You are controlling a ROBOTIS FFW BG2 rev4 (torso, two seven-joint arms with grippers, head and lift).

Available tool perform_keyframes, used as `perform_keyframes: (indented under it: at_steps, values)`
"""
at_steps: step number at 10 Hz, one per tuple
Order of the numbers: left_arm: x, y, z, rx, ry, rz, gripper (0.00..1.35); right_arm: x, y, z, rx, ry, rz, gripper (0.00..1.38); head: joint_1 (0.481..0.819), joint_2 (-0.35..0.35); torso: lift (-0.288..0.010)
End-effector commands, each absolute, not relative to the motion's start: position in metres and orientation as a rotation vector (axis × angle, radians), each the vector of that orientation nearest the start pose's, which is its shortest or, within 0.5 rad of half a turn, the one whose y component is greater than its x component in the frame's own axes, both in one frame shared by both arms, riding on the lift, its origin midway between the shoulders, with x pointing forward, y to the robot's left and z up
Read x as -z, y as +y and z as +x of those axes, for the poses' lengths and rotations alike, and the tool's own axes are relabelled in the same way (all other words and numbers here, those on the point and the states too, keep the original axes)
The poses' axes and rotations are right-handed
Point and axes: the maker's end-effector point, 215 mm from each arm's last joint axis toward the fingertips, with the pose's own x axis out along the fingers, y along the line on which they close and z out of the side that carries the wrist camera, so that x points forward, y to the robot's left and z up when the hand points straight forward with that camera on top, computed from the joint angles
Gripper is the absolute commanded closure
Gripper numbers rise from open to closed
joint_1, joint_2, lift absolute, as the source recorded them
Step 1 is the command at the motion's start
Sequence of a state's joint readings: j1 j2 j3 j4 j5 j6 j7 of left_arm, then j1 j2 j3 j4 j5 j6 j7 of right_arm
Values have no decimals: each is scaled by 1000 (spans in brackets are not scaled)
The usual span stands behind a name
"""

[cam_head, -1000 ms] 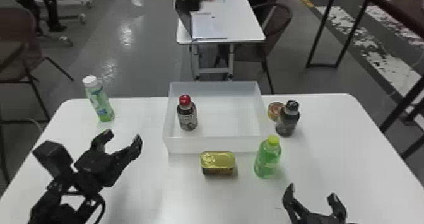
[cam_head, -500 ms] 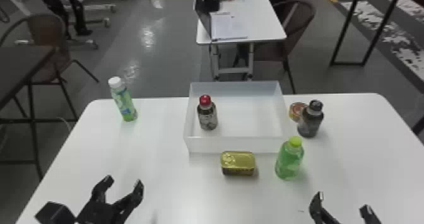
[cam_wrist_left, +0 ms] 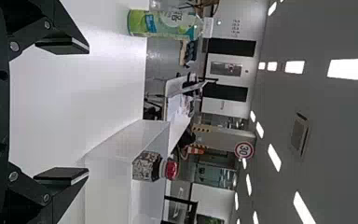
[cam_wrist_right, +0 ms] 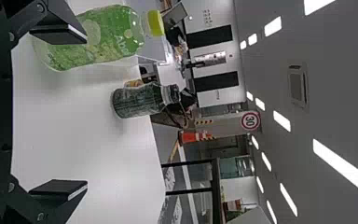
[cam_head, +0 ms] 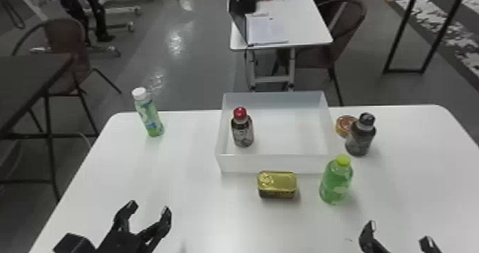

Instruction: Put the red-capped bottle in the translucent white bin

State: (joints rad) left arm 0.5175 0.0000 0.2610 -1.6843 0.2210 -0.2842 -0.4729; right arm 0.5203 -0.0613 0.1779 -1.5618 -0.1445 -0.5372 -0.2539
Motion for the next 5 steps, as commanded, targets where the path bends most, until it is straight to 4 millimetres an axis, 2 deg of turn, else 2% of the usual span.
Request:
perform_keyframes:
  at_steps: [1, 5]
  values:
    - [435, 292, 392, 167, 67, -115, 348, 454, -215, 379, 139, 37, 151, 190, 695, 116, -74]
    - [437, 287, 394, 174, 75, -124, 349, 454, -215, 380, 141, 43, 146, 196, 695, 111, -74]
